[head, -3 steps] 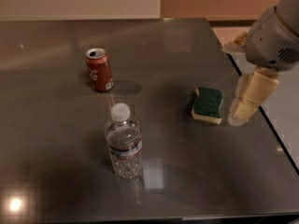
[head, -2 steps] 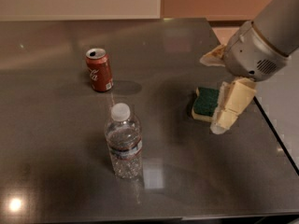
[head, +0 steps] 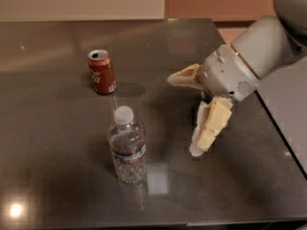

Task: Knock water bottle over

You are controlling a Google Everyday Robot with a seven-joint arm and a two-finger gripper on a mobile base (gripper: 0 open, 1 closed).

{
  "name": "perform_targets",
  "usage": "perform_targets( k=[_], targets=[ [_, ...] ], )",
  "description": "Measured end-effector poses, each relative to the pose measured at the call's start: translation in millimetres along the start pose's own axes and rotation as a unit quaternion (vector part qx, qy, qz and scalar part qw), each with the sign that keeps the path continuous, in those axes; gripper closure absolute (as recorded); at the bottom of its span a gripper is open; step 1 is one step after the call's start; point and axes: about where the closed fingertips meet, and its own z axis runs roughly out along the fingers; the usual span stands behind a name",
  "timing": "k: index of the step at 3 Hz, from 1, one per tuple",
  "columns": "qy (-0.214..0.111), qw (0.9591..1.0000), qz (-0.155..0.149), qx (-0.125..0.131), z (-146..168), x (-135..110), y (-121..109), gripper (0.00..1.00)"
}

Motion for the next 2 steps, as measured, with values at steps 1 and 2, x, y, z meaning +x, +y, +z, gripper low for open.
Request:
perform_targets(
  k=[1,2],
  targets=[
    [-0.071,0.9964,-0.031,-0.033,22.3,-24.4,13.0,0.00],
    [-0.114,0.9899,-0.056,-0.063,40.1,-46.3,27.9,0.00]
  ],
)
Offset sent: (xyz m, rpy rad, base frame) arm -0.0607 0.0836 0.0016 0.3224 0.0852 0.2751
